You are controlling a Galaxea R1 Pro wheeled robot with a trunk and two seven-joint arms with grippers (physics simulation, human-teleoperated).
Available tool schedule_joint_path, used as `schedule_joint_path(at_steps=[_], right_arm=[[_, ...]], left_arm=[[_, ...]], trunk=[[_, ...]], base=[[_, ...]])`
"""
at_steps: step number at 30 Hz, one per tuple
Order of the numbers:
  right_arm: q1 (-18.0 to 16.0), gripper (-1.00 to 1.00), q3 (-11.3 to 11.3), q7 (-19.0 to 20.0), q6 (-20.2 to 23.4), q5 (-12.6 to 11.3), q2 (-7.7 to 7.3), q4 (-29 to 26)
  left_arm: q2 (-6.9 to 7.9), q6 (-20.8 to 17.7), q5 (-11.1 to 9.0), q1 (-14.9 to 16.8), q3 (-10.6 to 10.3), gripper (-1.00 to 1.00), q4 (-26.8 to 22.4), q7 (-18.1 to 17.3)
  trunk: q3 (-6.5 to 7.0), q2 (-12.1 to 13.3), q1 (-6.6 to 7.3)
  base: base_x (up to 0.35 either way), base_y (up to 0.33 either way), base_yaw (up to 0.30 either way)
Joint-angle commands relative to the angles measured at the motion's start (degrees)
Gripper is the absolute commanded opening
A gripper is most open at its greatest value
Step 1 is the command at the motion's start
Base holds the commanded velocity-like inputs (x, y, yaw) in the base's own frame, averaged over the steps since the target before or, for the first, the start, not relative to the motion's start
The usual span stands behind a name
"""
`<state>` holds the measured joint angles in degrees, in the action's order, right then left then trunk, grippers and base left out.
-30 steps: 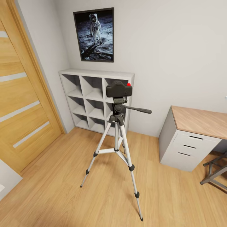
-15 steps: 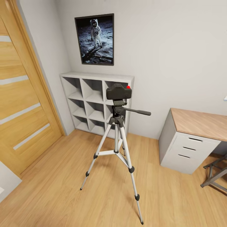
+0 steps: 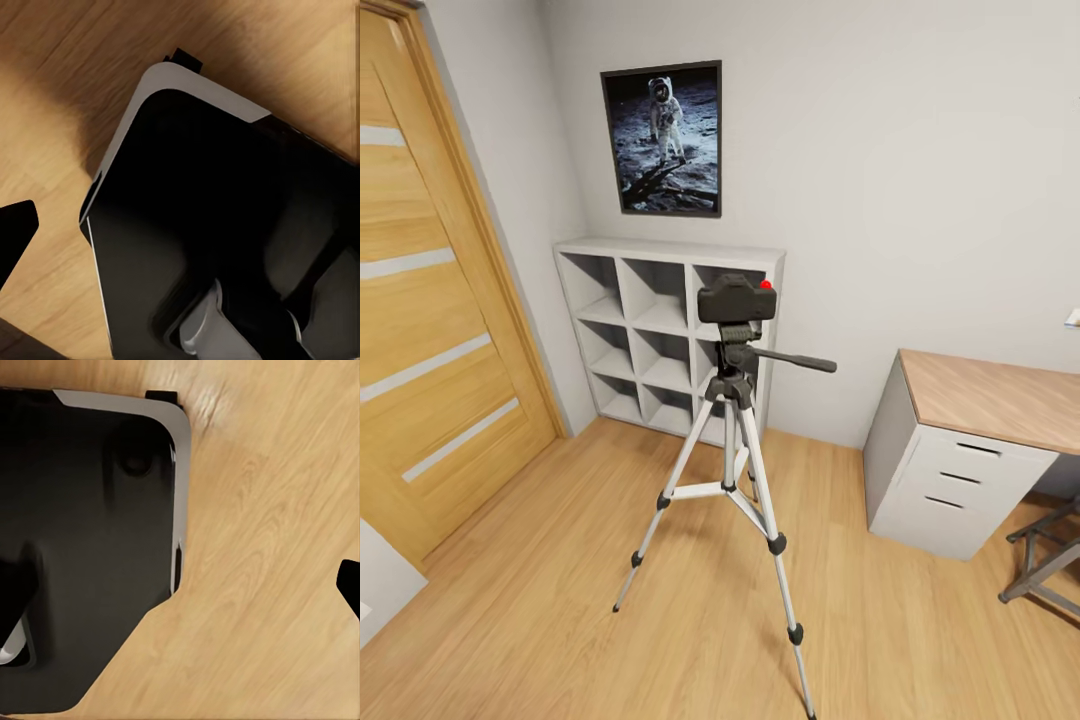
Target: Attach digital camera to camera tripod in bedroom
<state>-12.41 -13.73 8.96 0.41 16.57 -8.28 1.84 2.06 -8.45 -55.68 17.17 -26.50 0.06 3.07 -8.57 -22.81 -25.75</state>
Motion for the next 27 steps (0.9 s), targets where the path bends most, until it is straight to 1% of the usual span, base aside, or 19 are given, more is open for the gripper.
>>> schedule_joint_path(at_steps=[1,5,7,10,11,13,19,20,27], right_arm=[[-0.07,1.00,-0.45,0.11,-0.08,0.49,0.00,0.09],[-0.07,1.00,-0.43,0.11,-0.12,0.49,0.01,0.09],[-0.07,1.00,-0.43,0.10,-0.16,0.49,0.01,0.09],[-0.07,1.00,-0.42,0.12,-0.20,0.50,0.02,0.09],[-0.07,1.00,-0.42,0.11,-0.23,0.53,0.02,0.09],[-0.06,1.00,-0.42,0.10,-0.26,0.54,0.02,0.09],[-0.07,1.00,-0.42,0.10,-0.29,0.55,0.00,0.09],[-0.07,1.00,-0.42,0.09,-0.26,0.57,0.01,0.09],[-0.06,1.00,-0.42,0.09,-0.18,0.57,0.02,0.09]], left_arm=[[0.03,-0.24,-0.49,0.05,-0.48,1.00,-0.02,-0.07],[0.04,0.02,-0.54,0.05,-0.48,1.00,-0.04,-0.09],[0.01,0.79,-0.55,0.05,-0.48,1.00,-0.05,-0.06],[0.03,3.11,-0.42,0.05,-0.52,1.00,-0.09,-0.01],[0.07,4.96,-0.20,0.05,-0.60,1.00,-0.14,0.03],[0.11,6.76,-0.10,0.07,-0.64,1.00,-0.24,0.05],[0.21,10.66,-0.10,0.06,-0.78,1.00,-0.54,0.08],[0.22,11.82,-0.08,0.05,-0.82,1.00,-0.63,0.09],[0.23,12.31,-0.06,0.05,-0.86,1.00,-0.55,0.09]], trunk=[[-0.01,-0.11,-0.03],[0.35,-0.11,-0.03],[0.54,-0.11,-0.03],[0.82,-0.11,-0.03],[0.91,-0.11,-0.03],[1.09,-0.11,-0.03],[1.65,-0.11,-0.03],[1.74,-0.11,-0.03],[2.38,-0.11,-0.03]], base=[[0.000,0.000,0.000],[0.000,0.000,0.000],[0.000,0.000,0.000],[0.000,0.000,0.000],[0.000,0.000,0.000],[0.000,0.000,0.000],[0.000,0.000,0.000],[0.000,0.000,0.000],[0.000,0.000,0.000]])
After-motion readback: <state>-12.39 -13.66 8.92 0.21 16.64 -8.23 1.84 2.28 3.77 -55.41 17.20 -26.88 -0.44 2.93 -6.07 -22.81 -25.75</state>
